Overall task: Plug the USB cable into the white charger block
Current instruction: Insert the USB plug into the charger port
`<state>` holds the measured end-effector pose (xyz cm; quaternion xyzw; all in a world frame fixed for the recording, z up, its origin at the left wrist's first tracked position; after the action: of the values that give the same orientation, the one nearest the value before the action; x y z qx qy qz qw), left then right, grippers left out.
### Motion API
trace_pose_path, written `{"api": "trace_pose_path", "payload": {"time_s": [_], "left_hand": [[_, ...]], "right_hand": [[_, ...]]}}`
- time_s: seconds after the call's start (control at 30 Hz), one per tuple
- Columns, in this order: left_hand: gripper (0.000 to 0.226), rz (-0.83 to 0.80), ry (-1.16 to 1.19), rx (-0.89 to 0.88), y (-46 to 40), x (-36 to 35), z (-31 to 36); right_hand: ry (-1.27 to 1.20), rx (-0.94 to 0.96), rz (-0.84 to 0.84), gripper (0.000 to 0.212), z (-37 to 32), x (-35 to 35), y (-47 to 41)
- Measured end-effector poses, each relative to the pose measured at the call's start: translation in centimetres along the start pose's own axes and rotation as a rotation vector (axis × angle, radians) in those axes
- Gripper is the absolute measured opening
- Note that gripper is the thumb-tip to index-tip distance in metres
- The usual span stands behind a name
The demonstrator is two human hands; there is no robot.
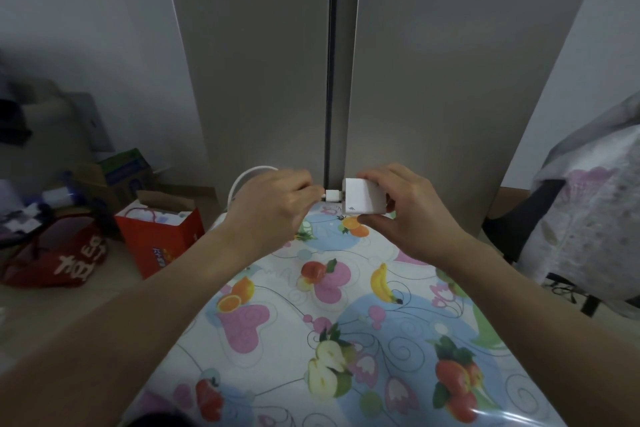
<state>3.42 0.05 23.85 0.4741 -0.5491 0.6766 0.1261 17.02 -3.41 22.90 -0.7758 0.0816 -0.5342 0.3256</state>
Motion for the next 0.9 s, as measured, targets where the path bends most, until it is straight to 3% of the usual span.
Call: {"api": "trace_pose_path", "payload": {"time_s": [0.63,0.9], "left_hand": [[0.015,0.051,0.057,0.016,-0.8,-0.5,0.8],[0.011,-0.041,-0.015,-0.001,-0.3,-2.3,0.5]], "right_hand": [[0.047,0.044,-0.041,0.052,-0.1,-0.3,0.0],[0.093,0.028,-0.074,0.052,0.7,-1.3,0.2]]}}
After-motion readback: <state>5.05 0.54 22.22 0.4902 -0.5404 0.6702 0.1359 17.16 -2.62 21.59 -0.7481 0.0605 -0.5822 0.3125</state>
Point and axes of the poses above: each hand's wrist, its own y-axis away from the middle knuckle, its own x-axis out of the back of the hand, z = x × y, the point moved 8 cm from there along -y, towards the middle knuckle, and after that the axes turned 6 degrees about x, right-handed, at the moved point
